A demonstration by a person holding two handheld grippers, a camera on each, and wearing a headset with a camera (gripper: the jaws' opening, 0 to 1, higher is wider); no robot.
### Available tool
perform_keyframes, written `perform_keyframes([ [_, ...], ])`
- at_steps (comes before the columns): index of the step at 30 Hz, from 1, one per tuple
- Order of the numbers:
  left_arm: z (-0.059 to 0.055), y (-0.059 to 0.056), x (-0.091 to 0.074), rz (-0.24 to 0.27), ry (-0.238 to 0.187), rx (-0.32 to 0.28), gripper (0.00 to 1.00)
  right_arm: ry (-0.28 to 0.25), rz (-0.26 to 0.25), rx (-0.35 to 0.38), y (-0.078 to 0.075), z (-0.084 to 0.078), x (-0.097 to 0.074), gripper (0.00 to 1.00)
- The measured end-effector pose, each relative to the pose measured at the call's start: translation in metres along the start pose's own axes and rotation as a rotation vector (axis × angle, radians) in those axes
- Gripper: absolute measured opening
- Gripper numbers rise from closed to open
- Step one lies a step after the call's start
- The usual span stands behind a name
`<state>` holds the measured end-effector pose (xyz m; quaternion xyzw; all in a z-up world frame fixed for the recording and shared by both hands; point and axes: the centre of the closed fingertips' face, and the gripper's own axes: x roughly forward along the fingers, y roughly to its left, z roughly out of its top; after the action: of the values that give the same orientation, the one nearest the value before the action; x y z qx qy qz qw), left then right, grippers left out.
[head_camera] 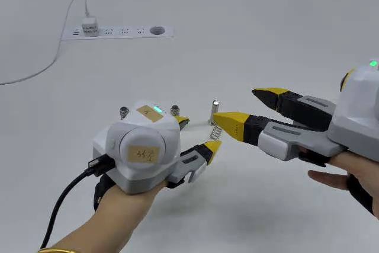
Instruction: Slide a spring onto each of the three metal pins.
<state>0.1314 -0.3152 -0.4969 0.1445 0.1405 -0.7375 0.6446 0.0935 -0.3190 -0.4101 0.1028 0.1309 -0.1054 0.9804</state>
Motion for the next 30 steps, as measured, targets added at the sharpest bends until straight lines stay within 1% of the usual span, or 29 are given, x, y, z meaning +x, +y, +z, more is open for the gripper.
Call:
perform_keyframes([
  [5, -0.006, -0.001, 0.013, 0.001, 0.014, -0.020, 0.34, 0.010, -0.022, 0.005, -0.005, -0.007, -0.007, 0.55],
  [11, -0.012, -0.003, 0.026, 0.002, 0.030, -0.037, 0.30, 0.006, -0.047, 0.015, -0.011, -0.012, -0.014, 0.54],
  [13, -0.012, -0.004, 0.030, -0.003, 0.027, -0.046, 0.29, 0.010, -0.056, 0.015, -0.013, -0.014, -0.016, 0.54],
  [15, -0.012, -0.005, 0.033, -0.002, 0.032, -0.042, 0.28, 0.010, -0.067, 0.016, -0.016, -0.015, -0.017, 0.54],
  [16, -0.013, -0.005, 0.035, -0.002, 0.035, -0.038, 0.27, 0.009, -0.069, 0.021, -0.017, -0.016, -0.018, 0.53],
  [21, -0.015, -0.004, 0.041, -0.003, 0.046, -0.054, 0.24, 0.006, -0.085, 0.034, -0.021, -0.018, -0.020, 0.52],
  [25, -0.021, -0.004, 0.045, -0.004, 0.079, -0.035, 0.21, 0.006, -0.092, 0.043, -0.022, -0.020, -0.020, 0.52],
  [27, -0.022, -0.004, 0.046, -0.008, 0.079, -0.043, 0.20, 0.008, -0.095, 0.048, -0.023, -0.021, -0.021, 0.51],
  [30, -0.022, -0.003, 0.046, -0.010, 0.083, -0.037, 0.19, 0.010, -0.100, 0.057, -0.023, -0.023, -0.021, 0.51],
])
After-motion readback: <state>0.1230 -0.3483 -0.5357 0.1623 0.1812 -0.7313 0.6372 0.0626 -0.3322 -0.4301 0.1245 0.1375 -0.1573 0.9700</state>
